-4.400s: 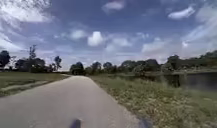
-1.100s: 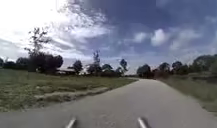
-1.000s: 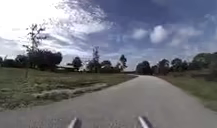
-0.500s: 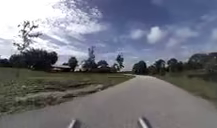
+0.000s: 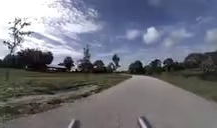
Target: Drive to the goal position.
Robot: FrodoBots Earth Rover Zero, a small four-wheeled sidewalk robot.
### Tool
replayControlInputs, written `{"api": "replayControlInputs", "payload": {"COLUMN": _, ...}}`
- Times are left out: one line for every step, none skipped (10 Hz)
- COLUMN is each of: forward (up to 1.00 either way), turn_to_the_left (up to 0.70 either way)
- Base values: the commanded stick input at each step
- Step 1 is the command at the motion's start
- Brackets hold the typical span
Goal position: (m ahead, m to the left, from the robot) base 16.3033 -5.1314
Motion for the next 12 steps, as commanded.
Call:
{"api": "replayControlInputs", "payload": {"forward": 0.69, "turn_to_the_left": 0.03}}
{"api": "replayControlInputs", "payload": {"forward": 0.69, "turn_to_the_left": 0.03}}
{"api": "replayControlInputs", "payload": {"forward": 0.69, "turn_to_the_left": 0.03}}
{"api": "replayControlInputs", "payload": {"forward": 0.69, "turn_to_the_left": 0.03}}
{"api": "replayControlInputs", "payload": {"forward": 0.69, "turn_to_the_left": 0.03}}
{"api": "replayControlInputs", "payload": {"forward": 0.69, "turn_to_the_left": 0.03}}
{"api": "replayControlInputs", "payload": {"forward": 0.69, "turn_to_the_left": 0.03}}
{"api": "replayControlInputs", "payload": {"forward": 0.69, "turn_to_the_left": 0.03}}
{"api": "replayControlInputs", "payload": {"forward": 0.69, "turn_to_the_left": 0.03}}
{"api": "replayControlInputs", "payload": {"forward": 0.69, "turn_to_the_left": 0.03}}
{"api": "replayControlInputs", "payload": {"forward": 0.69, "turn_to_the_left": 0.03}}
{"api": "replayControlInputs", "payload": {"forward": 0.69, "turn_to_the_left": 0.03}}
